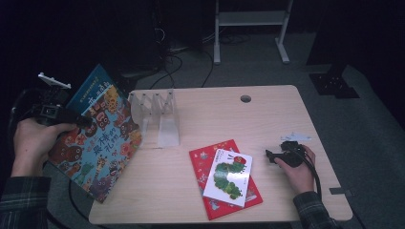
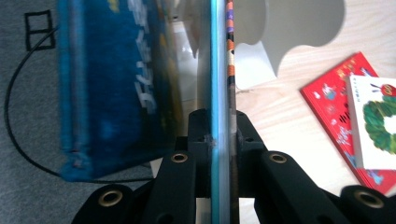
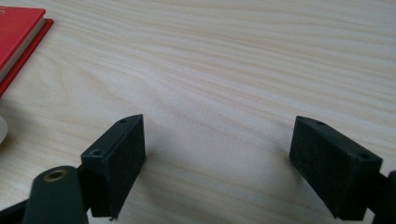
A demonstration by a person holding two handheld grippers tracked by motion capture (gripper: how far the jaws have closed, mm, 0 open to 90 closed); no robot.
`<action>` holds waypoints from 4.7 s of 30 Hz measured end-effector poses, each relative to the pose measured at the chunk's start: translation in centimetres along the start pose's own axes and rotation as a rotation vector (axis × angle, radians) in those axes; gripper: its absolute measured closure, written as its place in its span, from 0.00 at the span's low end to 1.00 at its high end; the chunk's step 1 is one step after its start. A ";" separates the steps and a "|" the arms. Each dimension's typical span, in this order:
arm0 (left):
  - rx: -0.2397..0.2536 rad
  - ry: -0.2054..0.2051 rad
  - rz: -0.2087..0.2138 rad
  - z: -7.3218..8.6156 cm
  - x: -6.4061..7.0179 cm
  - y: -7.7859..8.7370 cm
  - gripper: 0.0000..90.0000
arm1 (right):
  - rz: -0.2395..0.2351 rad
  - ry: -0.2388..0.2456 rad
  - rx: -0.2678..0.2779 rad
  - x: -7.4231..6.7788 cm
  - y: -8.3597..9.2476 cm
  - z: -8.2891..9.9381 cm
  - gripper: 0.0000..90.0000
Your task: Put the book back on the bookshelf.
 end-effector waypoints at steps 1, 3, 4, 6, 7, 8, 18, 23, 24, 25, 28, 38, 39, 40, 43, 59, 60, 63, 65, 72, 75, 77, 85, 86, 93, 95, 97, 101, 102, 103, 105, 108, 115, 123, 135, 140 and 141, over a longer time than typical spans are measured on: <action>0.001 -0.003 0.010 -0.1 0.1 0.0 0.90 | 0.000 0.000 0.000 0.0 0.0 0.0 0.19; 0.009 -0.004 0.021 -0.3 0.4 0.1 0.90 | 0.000 0.000 0.000 0.0 0.0 0.0 0.19; 0.011 -0.007 0.018 -0.5 0.5 0.1 0.90 | 0.000 0.000 0.000 0.0 0.0 0.0 0.19; 0.012 -0.012 0.005 -0.9 0.6 0.0 0.90 | 0.000 0.000 0.000 0.0 0.0 0.0 0.19; 0.008 -0.011 -0.001 -1.0 0.7 0.0 0.90 | 0.000 0.000 0.000 0.0 0.0 0.0 0.19; 0.002 -0.010 -0.005 -1.1 0.7 -0.1 0.90 | 0.000 0.000 0.000 0.0 0.0 0.0 0.19; -0.032 -0.009 -0.020 -1.0 0.6 -0.1 0.90 | 0.000 0.000 0.000 0.0 0.0 0.0 0.19; -0.034 -0.003 -0.010 -0.6 0.3 -0.1 0.90 | 0.000 0.000 0.000 0.0 0.0 0.0 0.19; -0.029 0.005 -0.008 -0.6 0.2 -0.1 0.90 | 0.000 0.000 0.000 0.0 0.0 0.0 0.19; -0.031 0.004 -0.007 -0.5 0.1 -0.1 0.90 | 0.000 0.000 0.000 0.0 0.0 0.0 0.19; -0.028 0.003 -0.004 -0.4 0.0 -0.1 0.90 | 0.000 0.000 0.000 0.0 0.0 0.0 0.19; -0.019 0.018 0.000 0.4 -0.5 1.0 0.90 | 0.000 0.000 0.000 0.0 0.0 0.0 0.19; -0.014 0.019 -0.001 0.4 -0.5 1.2 0.90 | 0.000 0.000 0.000 0.0 0.0 0.0 0.19; -0.007 0.020 -0.003 0.4 -0.6 1.4 0.90 | 0.000 0.000 0.000 0.0 0.0 0.0 0.19; 0.007 0.019 -0.016 -0.1 -0.7 1.6 0.90 | 0.000 -0.001 -0.001 0.0 0.0 0.0 0.19; 0.030 0.032 -0.032 -4.0 -1.6 0.2 0.90 | 0.001 -0.001 -0.001 0.0 0.0 0.0 0.19; 0.030 0.035 -0.034 -4.1 -1.7 0.0 0.90 | 0.001 -0.001 -0.001 0.0 0.0 0.0 0.19; 0.029 0.040 -0.031 -4.6 -2.1 -0.6 0.90 | 0.001 -0.001 0.000 0.0 0.0 0.0 0.19; 0.030 0.043 -0.028 -4.8 -2.2 -1.0 0.90 | 0.001 0.000 -0.001 0.0 0.0 0.0 0.19; 0.037 0.049 -0.031 -5.3 -2.5 -1.8 0.90 | 0.000 0.001 0.000 0.0 0.0 0.0 0.19; 0.041 0.050 -0.035 -5.5 -2.6 -2.4 0.90 | 0.000 0.001 0.000 0.0 0.0 0.0 0.19; 0.042 0.052 -0.037 -5.6 -2.7 -2.8 0.90 | 0.000 0.001 0.000 0.0 0.0 0.0 0.19; 0.059 0.061 -0.056 -5.9 -3.2 -3.9 0.90 | -0.001 0.000 -0.001 0.0 0.0 0.0 0.19; 0.061 0.063 -0.056 -5.9 -3.2 -4.0 0.90 | -0.001 0.001 0.000 0.0 0.0 0.0 0.19; 0.079 0.075 -0.054 -5.5 -3.9 -4.2 0.89 | -0.002 0.002 0.000 0.0 0.0 0.0 0.19; 0.100 0.072 -0.059 -5.2 -4.1 -4.0 0.88 | -0.001 0.002 0.001 0.0 0.0 0.0 0.19; 0.103 0.066 -0.058 -5.1 -4.0 -3.6 0.84 | -0.002 0.002 0.001 0.0 0.0 0.0 0.19; 0.089 0.054 -0.075 -4.9 -4.0 -3.0 0.82 | -0.002 0.003 0.001 0.0 0.0 0.0 0.19; 0.087 0.051 -0.079 -4.9 -4.0 -2.9 0.81 | -0.002 0.003 0.001 0.0 0.0 0.0 0.19; 0.088 0.048 -0.079 -4.8 -4.0 -2.8 0.80 | -0.002 0.003 0.001 -0.1 0.0 0.0 0.19; 0.091 0.044 -0.078 -4.8 -3.9 -2.7 0.78 | -0.003 0.003 0.000 -0.1 0.0 0.0 0.19; 0.088 0.037 -0.081 -4.7 -3.9 -2.4 0.78 | -0.003 0.002 -0.001 -0.1 0.0 0.0 0.19; 0.101 0.005 -0.111 -4.5 -3.6 -0.9 0.74 | -0.004 0.003 -0.001 -0.1 0.1 0.0 0.19; 0.124 -0.042 -0.074 -4.4 -2.1 0.7 0.79 | -0.004 0.003 -0.001 -0.1 0.1 0.0 0.19; 0.102 -0.127 0.048 -4.3 1.4 -1.8 0.96 | -0.004 0.003 -0.001 -0.1 0.0 0.0 0.19; 0.079 -0.157 0.069 -3.9 2.6 -3.5 1.00 | -0.006 0.006 -0.001 -0.1 0.0 0.0 0.18; 0.074 -0.165 0.076 -3.8 2.8 -3.9 1.00 | -0.006 0.006 -0.001 -0.1 0.0 0.0 0.19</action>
Point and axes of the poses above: each handheld gripper's, and its own axes: y roughly backward along the jaws, z roughly out of its underside, x roughly to its right, the point moved 5 cm from there along -y, roughly forward along the jaws, and after that the axes turned 14 degrees about z, right-handed, at the moved point
